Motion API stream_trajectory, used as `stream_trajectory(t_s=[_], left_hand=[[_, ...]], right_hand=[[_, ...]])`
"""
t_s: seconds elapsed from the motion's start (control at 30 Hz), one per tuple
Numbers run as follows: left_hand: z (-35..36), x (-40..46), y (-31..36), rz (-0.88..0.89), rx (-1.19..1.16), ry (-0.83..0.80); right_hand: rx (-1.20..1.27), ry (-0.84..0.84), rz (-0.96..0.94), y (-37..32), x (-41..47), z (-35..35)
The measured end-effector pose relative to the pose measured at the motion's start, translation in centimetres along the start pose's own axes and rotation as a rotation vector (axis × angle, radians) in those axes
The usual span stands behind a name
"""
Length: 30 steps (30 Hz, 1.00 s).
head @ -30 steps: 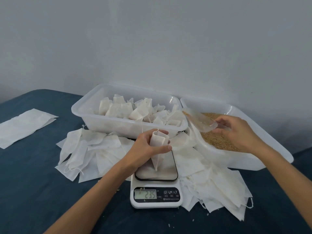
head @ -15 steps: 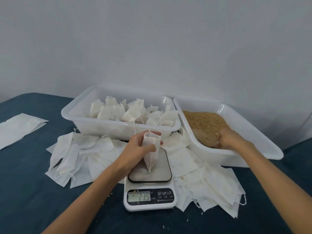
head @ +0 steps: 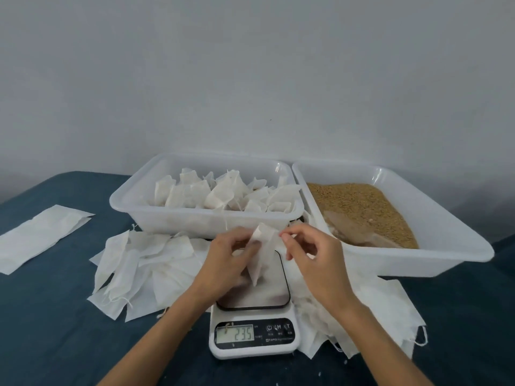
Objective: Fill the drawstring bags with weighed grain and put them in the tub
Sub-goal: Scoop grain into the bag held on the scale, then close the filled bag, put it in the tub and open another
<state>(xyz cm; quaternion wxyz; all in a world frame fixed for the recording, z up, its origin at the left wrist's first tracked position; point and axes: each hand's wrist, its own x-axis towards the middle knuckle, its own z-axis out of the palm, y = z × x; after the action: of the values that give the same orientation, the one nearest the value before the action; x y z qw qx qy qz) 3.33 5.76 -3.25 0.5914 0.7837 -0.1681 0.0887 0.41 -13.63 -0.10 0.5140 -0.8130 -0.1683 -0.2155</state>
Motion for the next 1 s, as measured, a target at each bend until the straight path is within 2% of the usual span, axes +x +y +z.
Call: stream_trajectory(t_s=[0.17, 0.27, 0.37, 0.43, 0.53, 0.6, 0.77, 0.93, 1.0], left_hand=[[-0.5, 2.4, 2.8, 0.055, -0.006, 0.232], [-0.6, 6.4, 5.3, 0.096, 0.038, 0.308], [-0.1, 11.6, 6.2, 0.099, 0.167, 0.358], [0.1, 14.7, 5.6, 0.035, 0.307, 0.384], [0.1, 17.0, 3.6, -0.138, 0.575, 0.256], [-0.3, 17.1, 2.6, -0.194, 0.712, 0.166], [-2.3, 16.5, 2.7, -0.207, 0.790, 0.169], [-4.0, 15.1, 3.4, -0.255, 0.883, -0.040], [-4.0, 14.5, 3.5, -0.253, 0.894, -0.055]], right_hand=[[0.133, 0.098, -0.007, 1.1, 0.2, -0.4], [0.154, 0.109, 0.009, 1.4, 0.0, -0.3], [0.149, 0.116, 0.023, 1.9, 0.0, -0.1], [0.142, 0.122, 0.037, 2.3, 0.0, -0.1], [0.151, 0.140, 0.056, 2.8, 0.0, 0.0], [0.159, 0.143, 0.062, 2.9, 0.1, -0.1], [0.155, 0.144, 0.057, 3.0, 0.4, -0.1], [0.185, 0.161, 0.065, 2.7, 0.4, -0.3], [0.209, 0.165, 0.068, 2.4, 0.4, -0.5]])
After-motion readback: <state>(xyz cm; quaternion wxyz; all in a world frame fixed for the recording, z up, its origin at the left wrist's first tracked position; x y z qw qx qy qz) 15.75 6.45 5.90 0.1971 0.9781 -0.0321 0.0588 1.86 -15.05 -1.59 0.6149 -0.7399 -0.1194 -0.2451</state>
